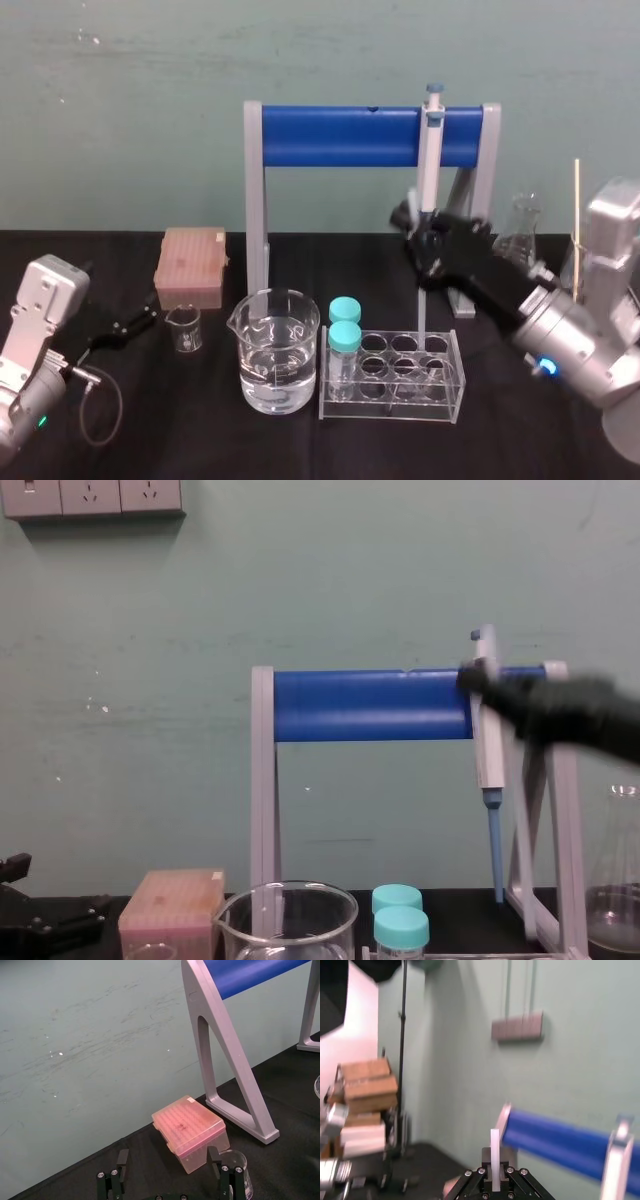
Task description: Pick up the stirring rod with one hand, then place it down.
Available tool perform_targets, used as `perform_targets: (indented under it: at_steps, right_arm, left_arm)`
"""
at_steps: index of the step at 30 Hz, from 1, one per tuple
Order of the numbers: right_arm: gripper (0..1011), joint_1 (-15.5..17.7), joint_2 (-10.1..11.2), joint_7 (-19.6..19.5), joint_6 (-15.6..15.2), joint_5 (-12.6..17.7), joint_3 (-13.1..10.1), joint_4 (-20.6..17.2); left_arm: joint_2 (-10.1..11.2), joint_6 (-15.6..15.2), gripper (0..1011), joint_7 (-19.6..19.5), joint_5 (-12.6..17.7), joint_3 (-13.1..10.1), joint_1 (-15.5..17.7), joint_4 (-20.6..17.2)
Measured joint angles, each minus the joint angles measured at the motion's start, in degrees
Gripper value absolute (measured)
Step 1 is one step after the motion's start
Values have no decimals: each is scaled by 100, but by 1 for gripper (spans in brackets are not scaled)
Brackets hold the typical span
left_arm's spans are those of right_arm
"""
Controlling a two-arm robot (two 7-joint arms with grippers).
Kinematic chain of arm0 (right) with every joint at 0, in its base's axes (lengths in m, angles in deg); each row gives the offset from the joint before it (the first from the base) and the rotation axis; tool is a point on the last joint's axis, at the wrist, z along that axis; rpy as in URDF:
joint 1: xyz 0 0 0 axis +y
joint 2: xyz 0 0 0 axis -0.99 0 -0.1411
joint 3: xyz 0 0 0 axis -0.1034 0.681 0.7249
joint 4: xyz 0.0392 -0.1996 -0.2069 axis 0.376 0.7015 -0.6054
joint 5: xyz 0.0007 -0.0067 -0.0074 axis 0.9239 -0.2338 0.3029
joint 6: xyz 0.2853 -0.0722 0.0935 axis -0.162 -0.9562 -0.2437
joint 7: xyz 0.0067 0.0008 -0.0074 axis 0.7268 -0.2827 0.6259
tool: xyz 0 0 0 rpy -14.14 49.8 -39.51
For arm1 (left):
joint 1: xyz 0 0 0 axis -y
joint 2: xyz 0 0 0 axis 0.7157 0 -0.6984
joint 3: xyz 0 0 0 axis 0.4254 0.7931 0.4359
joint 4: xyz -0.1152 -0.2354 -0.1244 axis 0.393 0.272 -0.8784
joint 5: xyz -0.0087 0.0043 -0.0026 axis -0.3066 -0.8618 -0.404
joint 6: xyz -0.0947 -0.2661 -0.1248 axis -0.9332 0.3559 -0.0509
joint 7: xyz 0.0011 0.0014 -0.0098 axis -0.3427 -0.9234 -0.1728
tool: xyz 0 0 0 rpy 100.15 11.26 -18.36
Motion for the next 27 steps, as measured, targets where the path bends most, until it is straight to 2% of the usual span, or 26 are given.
perform_targets:
  at_steps: [4, 8, 27]
  right_arm:
    - [70, -41, -10, 23, 189, 235, -256, -314]
    - [70, -135, -24, 56, 295, 353, -387, -464]
    - [70, -248, 23, 87, 266, 343, -390, -430]
  left_arm:
    - [0, 0, 1000, 0, 0, 0, 0, 0]
    - [0, 0, 1000, 0, 0, 0, 0, 0]
    - [0, 0, 1000, 0, 0, 0, 0, 0]
